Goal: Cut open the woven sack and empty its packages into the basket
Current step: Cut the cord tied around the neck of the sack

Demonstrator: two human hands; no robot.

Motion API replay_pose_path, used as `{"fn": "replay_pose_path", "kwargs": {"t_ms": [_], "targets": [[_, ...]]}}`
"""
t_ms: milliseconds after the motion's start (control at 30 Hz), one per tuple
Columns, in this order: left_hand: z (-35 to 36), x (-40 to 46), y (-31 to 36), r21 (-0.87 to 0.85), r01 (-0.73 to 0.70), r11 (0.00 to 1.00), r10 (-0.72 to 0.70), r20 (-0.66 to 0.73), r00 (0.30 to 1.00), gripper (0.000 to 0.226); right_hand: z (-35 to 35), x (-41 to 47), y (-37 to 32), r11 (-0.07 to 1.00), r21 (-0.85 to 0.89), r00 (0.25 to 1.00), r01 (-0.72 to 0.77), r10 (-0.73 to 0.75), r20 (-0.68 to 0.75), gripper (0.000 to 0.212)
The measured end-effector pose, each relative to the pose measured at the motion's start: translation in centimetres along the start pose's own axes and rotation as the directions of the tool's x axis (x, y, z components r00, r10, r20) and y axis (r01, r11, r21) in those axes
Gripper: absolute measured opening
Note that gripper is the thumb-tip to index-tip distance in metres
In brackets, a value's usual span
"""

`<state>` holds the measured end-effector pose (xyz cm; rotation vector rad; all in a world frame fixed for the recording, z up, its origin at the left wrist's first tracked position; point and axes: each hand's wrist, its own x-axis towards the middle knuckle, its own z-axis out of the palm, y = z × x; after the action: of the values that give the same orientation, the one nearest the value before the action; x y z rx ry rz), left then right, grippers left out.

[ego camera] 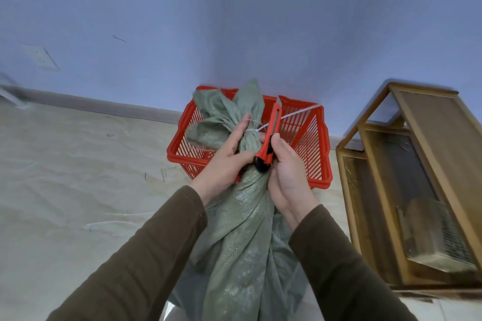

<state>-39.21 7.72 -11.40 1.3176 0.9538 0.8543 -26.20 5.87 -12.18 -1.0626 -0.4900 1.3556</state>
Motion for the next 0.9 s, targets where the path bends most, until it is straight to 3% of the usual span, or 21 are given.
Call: {"fn": "replay_pose_path", "kwargs": {"t_ms": [133,300,400,567,667,900], "targets": [[0.1,0.5,0.3,0.009,-0.034,0.999,0.034,-0.018,0.999,0.054,-0.6,-0.2,-0.5,1.0,0.025,1.0,0.01,-0.01,-0.005,0.026],[0.3,0.8,-0.3,-0.133,-0.064,0.989,0.053,-0.082,0.995,0.066,-1.3,-0.4,-1.0,0.999,-0.025,0.999,0.023,-0.022,0.049,0.027],[0.2,1.1,-0.7,-0.136,-0.059,0.989,0.038,-0.15,0.988,0.064,-1.4,-0.4,-1.0,0.987,-0.142,0.994,0.076,-0.064,0.083,0.025],[-0.4,1.8,-1.9,-0.06,-0.051,0.997,0.033,-0.278,0.96,0.057,-1.4,-0.1,-0.9,0.849,-0.461,0.966,0.259,-0.236,0.109,0.022],[-0.9,2.0,-2.3,-0.003,-0.06,0.998,0.056,-0.32,0.946,0.053,-1.7,-0.1,-1.1,0.817,-0.5,0.957,0.289,-0.254,0.137,0.021],[-1.7,2.4,-2.4,-0.053,-0.065,0.996,0.042,-0.364,0.93,0.049,-2.1,-0.2,-1.3,0.705,-0.631,0.946,0.324,-0.245,0.212,0.027]]}}
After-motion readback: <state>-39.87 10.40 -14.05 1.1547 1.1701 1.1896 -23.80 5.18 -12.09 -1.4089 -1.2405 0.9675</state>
